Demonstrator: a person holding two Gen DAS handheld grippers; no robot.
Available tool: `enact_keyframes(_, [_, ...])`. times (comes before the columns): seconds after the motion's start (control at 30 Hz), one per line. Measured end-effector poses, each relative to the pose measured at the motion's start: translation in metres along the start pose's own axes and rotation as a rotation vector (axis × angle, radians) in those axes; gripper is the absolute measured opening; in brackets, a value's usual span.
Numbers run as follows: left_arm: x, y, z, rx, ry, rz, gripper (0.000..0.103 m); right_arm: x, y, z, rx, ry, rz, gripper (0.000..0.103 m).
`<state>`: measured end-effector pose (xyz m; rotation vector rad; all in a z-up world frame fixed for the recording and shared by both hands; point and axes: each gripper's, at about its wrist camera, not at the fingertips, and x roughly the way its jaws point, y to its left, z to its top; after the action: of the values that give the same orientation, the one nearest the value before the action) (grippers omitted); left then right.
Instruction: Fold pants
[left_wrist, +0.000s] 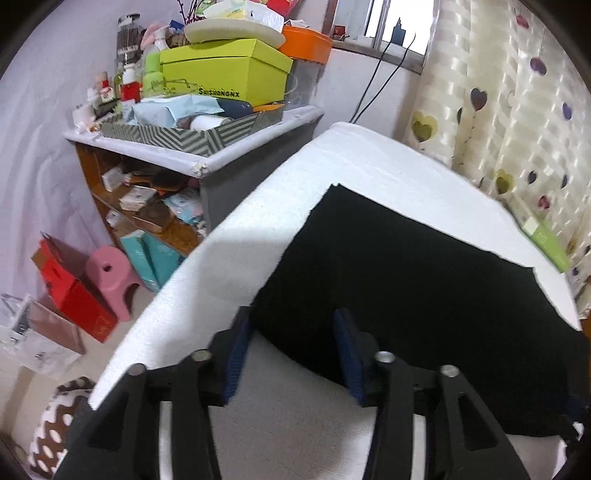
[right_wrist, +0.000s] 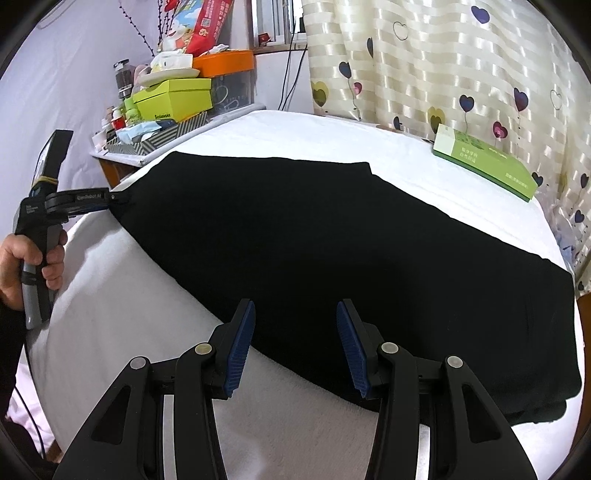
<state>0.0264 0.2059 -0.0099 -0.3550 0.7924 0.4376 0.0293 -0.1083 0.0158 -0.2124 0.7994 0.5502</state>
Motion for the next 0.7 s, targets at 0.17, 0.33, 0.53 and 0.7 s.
enact_keyframes(0.17, [-0.002,0.002,0.004,0.009,-0.008,-0.01,0.01,-0.003,-0.003,0.0,0.013,-0.01,0.003,0.047])
enact_keyframes(0.33, [-0.014,0.007,0.012,-0.044,-0.03,-0.105,0.007,-0.009,-0.01,-0.003,0.032,-0.022,0.004,0.047])
enact_keyframes(0.53, [-0.039,-0.015,0.028,-0.042,-0.077,-0.239,0.007,-0.014,-0.02,-0.006,0.069,-0.031,-0.002,0.047])
enact_keyframes(0.7, [-0.063,-0.058,0.04,0.024,-0.115,-0.346,0.007,-0.019,-0.028,-0.008,0.091,-0.043,-0.008,0.047])
